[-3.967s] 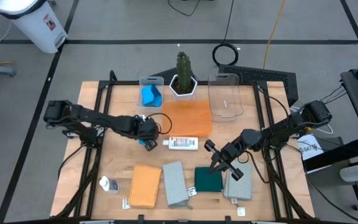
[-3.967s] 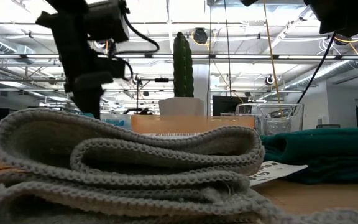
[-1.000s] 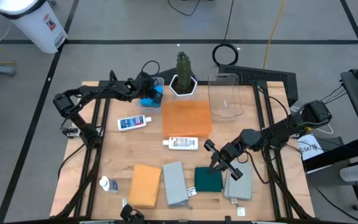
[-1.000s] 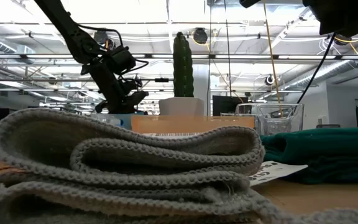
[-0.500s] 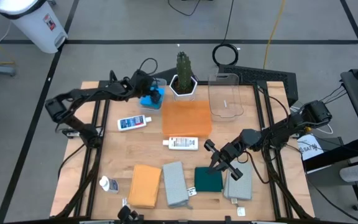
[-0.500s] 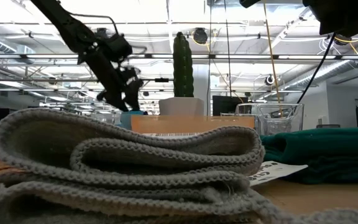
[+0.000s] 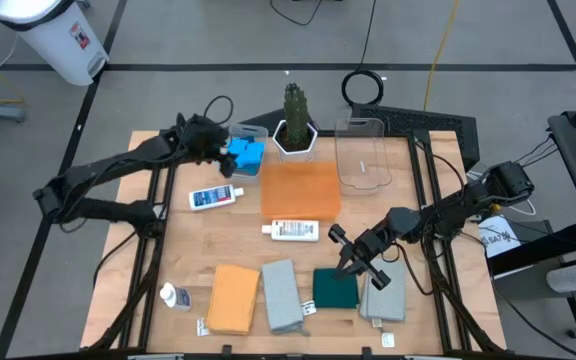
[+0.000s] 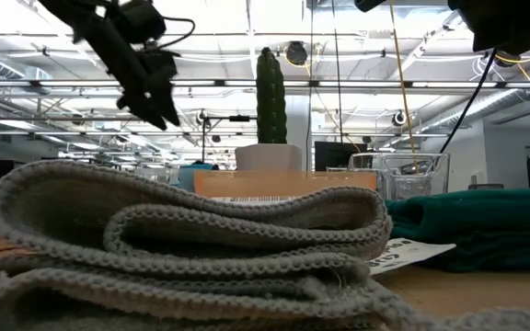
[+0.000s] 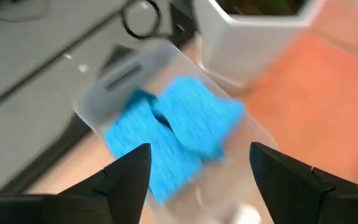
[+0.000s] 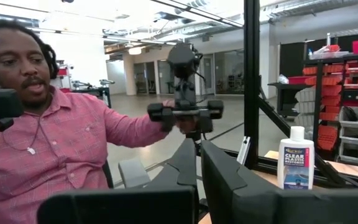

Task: Pick & Place Kitchen Items
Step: Put the white plastic restorer bottle into the orange bin

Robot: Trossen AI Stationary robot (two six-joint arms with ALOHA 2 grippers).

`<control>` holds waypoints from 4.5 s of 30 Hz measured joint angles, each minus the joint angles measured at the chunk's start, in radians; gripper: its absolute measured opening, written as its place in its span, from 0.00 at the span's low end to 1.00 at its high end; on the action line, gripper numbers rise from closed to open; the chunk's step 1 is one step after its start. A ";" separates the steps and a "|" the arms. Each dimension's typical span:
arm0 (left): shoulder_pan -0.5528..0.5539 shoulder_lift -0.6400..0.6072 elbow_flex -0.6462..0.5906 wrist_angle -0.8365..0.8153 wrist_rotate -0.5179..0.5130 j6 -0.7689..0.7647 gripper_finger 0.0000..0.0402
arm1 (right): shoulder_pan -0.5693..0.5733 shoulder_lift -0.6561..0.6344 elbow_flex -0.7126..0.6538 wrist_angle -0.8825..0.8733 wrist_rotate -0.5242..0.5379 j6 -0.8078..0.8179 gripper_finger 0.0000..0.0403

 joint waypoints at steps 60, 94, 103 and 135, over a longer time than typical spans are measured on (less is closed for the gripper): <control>-0.277 0.216 -0.116 -0.331 0.122 0.148 0.69 | 0.000 0.000 0.000 -0.014 0.034 -0.012 0.00; -0.368 0.446 -0.080 -0.058 0.041 0.181 0.69 | 0.000 0.000 0.000 -0.014 0.038 -0.014 0.00; -0.368 0.467 -0.077 -0.055 0.054 0.199 0.53 | 0.000 0.000 0.000 -0.014 0.038 -0.011 0.00; -0.448 0.106 0.116 -0.022 0.080 0.151 0.29 | 0.000 0.000 0.000 -0.015 0.038 -0.008 0.00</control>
